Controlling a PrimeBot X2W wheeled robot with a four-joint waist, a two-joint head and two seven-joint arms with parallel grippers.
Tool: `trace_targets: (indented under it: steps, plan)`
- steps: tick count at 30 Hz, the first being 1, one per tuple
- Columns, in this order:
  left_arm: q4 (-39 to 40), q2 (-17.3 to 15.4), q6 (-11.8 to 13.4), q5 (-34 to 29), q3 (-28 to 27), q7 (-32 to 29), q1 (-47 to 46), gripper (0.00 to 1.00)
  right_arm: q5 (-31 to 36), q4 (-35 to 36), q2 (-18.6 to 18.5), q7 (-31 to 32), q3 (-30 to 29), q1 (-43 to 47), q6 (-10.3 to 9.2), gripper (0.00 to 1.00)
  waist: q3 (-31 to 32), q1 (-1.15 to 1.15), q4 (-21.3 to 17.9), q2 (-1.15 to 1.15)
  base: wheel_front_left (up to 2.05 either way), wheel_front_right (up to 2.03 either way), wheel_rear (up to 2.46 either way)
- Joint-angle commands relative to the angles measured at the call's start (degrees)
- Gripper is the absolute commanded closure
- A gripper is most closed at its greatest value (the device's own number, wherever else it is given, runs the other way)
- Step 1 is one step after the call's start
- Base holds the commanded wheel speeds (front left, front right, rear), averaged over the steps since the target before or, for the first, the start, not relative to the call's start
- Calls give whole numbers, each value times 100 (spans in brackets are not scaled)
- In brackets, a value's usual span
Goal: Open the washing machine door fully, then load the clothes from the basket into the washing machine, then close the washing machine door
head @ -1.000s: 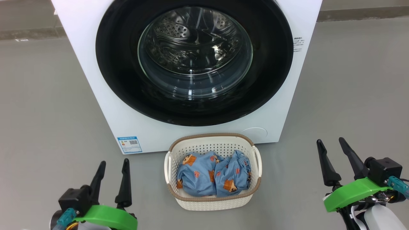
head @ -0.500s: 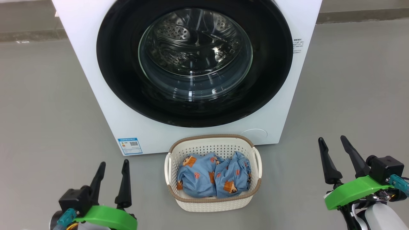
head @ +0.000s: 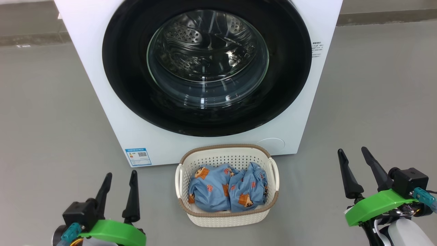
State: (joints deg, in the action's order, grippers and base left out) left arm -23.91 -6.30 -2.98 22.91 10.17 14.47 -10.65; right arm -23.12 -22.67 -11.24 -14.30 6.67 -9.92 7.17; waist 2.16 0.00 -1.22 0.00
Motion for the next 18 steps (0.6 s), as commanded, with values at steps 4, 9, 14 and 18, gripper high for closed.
trace_targets:
  steps: [4,9,14,18]
  plan:
    - [150,-62,-18,23,-245,52,-251,0,43,113,-86,-70,120,-209,32,0,-7,0,-8,0,0,0,0]
    - [233,-58,-27,28,-311,52,-234,0,39,108,-100,-70,163,-212,32,0,-20,0,-18,0,3,3,-6]
    - [271,-66,-35,2,-324,52,-205,0,33,106,-106,-70,189,-221,32,0,-32,0,-31,0,33,33,-65]
    - [268,-73,-29,-17,-320,52,-188,0,29,98,-111,-70,205,-221,32,0,-36,0,-37,0,66,66,-133]
